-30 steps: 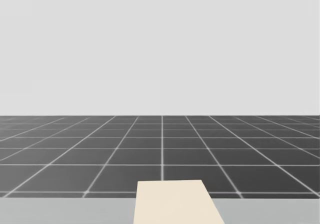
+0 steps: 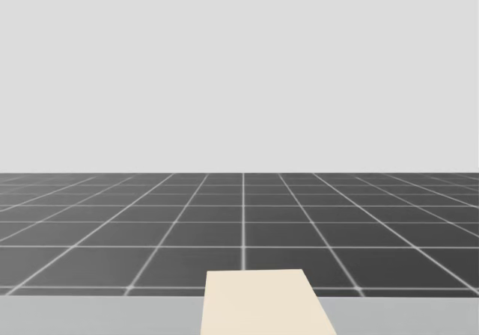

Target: Retrieve the object from inside the box.

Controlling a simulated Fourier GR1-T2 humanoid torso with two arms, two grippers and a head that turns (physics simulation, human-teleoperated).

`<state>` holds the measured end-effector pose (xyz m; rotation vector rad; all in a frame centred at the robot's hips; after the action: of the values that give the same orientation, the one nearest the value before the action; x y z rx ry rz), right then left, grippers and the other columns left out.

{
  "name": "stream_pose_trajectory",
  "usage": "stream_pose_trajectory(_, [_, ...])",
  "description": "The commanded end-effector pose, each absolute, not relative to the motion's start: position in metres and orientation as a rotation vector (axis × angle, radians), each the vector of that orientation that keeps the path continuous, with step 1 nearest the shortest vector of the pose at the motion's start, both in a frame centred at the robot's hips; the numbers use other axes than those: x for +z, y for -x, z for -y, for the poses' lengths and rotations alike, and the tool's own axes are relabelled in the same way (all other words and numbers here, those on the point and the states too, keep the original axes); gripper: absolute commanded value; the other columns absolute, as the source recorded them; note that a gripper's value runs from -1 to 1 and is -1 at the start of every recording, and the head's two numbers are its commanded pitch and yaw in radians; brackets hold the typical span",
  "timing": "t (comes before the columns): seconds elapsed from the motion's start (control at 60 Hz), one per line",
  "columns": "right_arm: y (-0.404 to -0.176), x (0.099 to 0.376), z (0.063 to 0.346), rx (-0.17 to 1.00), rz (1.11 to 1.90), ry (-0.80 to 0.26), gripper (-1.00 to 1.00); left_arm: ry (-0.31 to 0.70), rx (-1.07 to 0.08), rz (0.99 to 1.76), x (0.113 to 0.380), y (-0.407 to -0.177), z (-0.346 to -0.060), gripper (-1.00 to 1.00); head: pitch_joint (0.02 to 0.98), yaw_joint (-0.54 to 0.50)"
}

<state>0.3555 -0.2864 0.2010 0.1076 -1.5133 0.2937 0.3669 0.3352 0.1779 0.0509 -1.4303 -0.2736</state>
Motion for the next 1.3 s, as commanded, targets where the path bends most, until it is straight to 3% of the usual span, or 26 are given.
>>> stream_pose_trajectory(0.017, [-0.339, 0.172, 0.257, 0.531, 1.385, -0.29, -1.0, 0.022, -0.447, 1.331, 0.159, -0.36, -0.317, -1.0, 0.095, 0.01])
stream_pose_trajectory(0.133, [-0.323, 0.165, 0.235, 0.733, 1.412, -0.364, -1.0, 0.121, -0.676, 1.313, 0.155, -0.343, -0.293, -1.0, 0.097, 0.01])
stream_pose_trajectory(0.35, [-0.302, 0.161, 0.194, 0.905, 1.45, -0.551, -1.0, 0.281, -0.892, 1.294, 0.155, -0.32, -0.266, -1.0, 0.1, 0.0])
stream_pose_trajectory(0.517, [-0.306, 0.155, 0.179, 0.903, 1.447, -0.656, -1.0, 0.266, -0.902, 1.284, 0.151, -0.32, -0.263, -1.0, 0.1, 0.0])
stream_pose_trajectory(0.683, [-0.314, 0.138, 0.173, 0.878, 1.442, -0.636, -1.0, 0.257, -0.909, 1.276, 0.149, -0.32, -0.262, -1.0, 0.108, -0.01])
stream_pose_trajectory(1.017, [-0.344, 0.116, 0.164, 0.803, 1.339, -0.688, -1.0, 0.241, -0.937, 1.26, 0.145, -0.32, -0.259, -1.0, 0.133, -0.02])
stream_pose_trajectory(1.3, [-0.372, 0.106, 0.128, 0.902, 1.253, -0.713, -1.0, 0.227, -0.965, 1.252, 0.143, -0.319, -0.256, -1.0, 0.156, -0.02])
